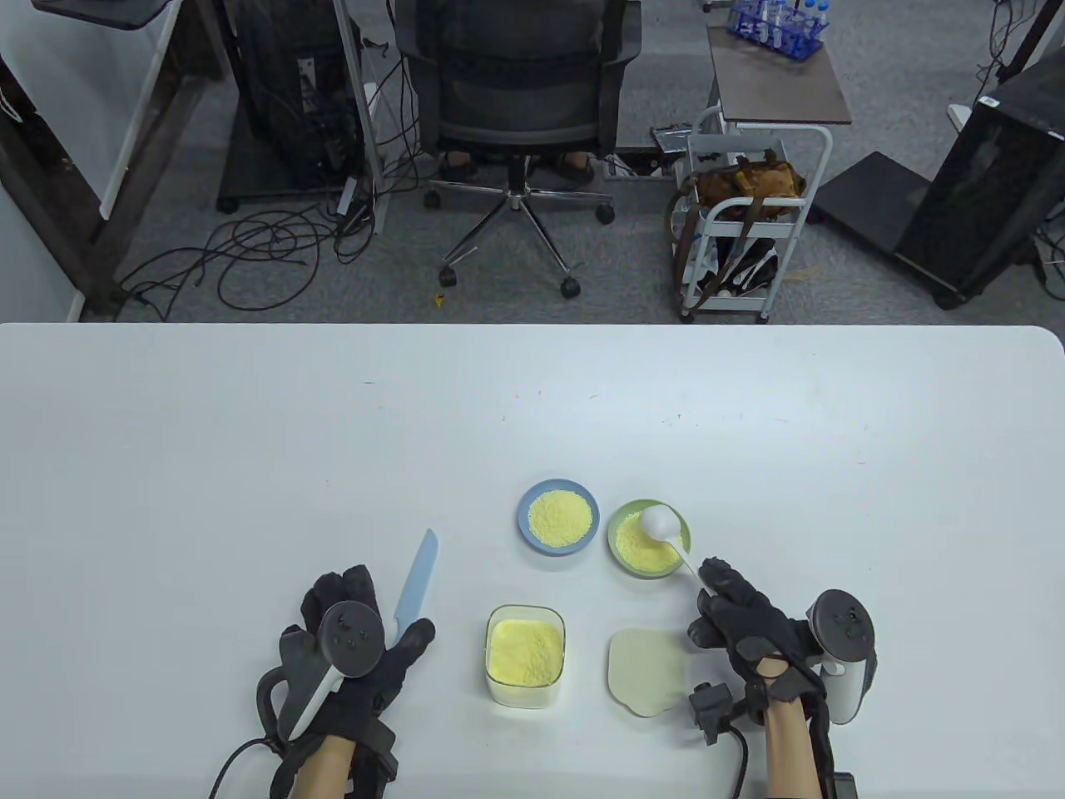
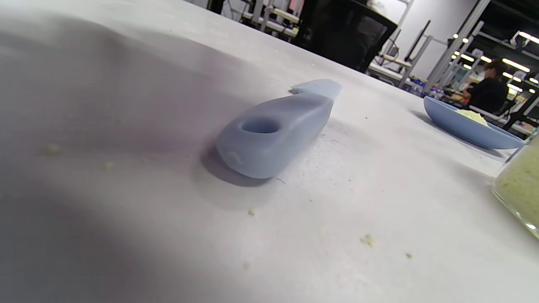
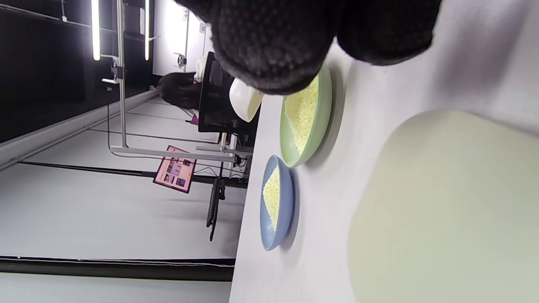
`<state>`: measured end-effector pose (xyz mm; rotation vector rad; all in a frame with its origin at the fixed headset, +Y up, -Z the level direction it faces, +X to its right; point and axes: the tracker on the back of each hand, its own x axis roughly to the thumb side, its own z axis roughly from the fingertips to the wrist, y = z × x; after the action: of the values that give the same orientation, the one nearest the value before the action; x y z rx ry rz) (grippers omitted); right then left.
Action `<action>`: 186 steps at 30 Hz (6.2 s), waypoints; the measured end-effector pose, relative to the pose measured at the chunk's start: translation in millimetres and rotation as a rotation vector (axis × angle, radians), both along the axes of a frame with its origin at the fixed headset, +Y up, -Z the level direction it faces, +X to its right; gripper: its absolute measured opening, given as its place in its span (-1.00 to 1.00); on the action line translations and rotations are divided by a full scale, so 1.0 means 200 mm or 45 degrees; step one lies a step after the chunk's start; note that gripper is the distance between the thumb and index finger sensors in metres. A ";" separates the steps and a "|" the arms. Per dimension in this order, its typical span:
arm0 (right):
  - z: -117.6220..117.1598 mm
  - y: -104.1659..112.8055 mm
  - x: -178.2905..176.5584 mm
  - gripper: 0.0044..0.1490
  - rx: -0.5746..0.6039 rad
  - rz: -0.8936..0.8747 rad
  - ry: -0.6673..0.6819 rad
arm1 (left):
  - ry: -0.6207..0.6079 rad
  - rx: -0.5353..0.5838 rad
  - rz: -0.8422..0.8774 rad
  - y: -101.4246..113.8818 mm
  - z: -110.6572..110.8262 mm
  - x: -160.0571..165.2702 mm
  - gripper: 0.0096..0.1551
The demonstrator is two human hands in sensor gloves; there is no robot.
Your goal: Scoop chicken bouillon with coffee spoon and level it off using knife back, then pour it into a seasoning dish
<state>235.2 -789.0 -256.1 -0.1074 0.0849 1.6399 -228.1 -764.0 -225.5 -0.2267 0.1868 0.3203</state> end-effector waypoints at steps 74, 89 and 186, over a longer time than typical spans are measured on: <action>0.03 -0.01 0.17 -0.50 -0.522 1.128 -0.322 | -0.013 -0.018 0.056 0.00 0.00 0.00 0.33; 0.10 0.14 0.14 -0.10 -0.294 1.190 -0.426 | -0.013 -0.011 0.051 0.00 0.00 0.00 0.32; 0.16 0.43 -0.82 0.03 0.351 0.872 0.587 | -0.431 0.496 0.374 0.17 0.13 0.31 -0.12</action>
<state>71.5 -703.8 -223.6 0.5075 0.1868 2.3163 -166.3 -729.1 -199.7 0.0813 -0.2463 0.5951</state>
